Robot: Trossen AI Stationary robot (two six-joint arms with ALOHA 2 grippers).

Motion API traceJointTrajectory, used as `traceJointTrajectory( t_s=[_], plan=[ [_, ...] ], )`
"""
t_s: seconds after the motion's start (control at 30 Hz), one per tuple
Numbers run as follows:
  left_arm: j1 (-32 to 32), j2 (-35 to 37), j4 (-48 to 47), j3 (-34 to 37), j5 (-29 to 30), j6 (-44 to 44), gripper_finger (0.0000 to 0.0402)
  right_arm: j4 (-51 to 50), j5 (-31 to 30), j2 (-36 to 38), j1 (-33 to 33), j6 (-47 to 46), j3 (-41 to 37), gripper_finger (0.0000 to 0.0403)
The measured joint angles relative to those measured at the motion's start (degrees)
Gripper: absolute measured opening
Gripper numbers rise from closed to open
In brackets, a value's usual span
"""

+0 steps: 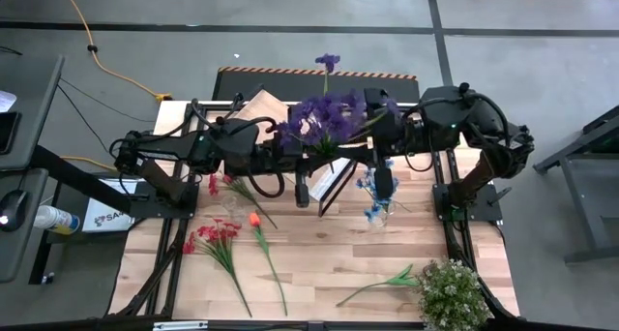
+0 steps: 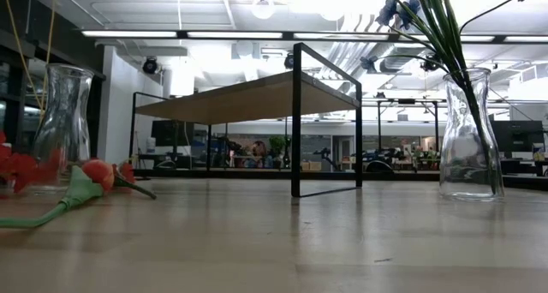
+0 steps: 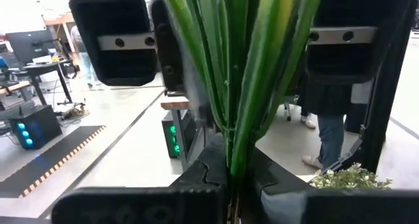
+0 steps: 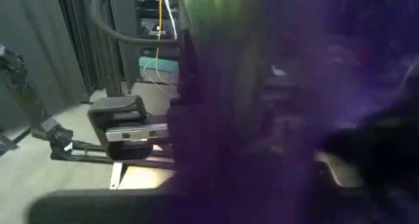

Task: Pick and place flowers into a vace then onto a shelf
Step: Put the purple flower into the right transparent vase

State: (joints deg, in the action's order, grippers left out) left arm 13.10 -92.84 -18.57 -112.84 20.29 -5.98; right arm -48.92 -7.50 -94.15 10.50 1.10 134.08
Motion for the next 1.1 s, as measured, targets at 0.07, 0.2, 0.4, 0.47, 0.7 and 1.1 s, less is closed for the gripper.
traceJointTrajectory(
  t_s=[0.07,0.2,0.4,0.47,0.7,1.1],
  plan=[
    [0.0,0.0,0.0,0.0,-0.2,0.1,0.0041,0.1,0.6,0.0,0.0,1.0,0.0,0.0016],
    [0.0,0.0,0.0,0.0,-0.3,0.2,0.0041,0.1,0.8,0.0,0.0,2.0,0.0,0.0014],
    [0.0,0.0,0.0,0.0,-0.2,1.3,0.0043,0.2,-0.9,0.0,0.1,3.6,0.0,0.0004],
    [0.0,0.0,-0.1,0.0,-0.2,2.3,0.0064,0.2,-1.5,0.0,0.1,4.3,0.0,0.0003],
    [0.0,0.0,-4.7,0.0,-0.2,2.5,0.0181,-1.0,-5.6,0.6,0.1,5.3,0.0,0.0001],
    [0.0,-0.1,-7.8,0.0,-0.4,5.0,0.0269,-3.8,-12.6,4.1,0.1,5.6,0.0,0.0]
  ],
)
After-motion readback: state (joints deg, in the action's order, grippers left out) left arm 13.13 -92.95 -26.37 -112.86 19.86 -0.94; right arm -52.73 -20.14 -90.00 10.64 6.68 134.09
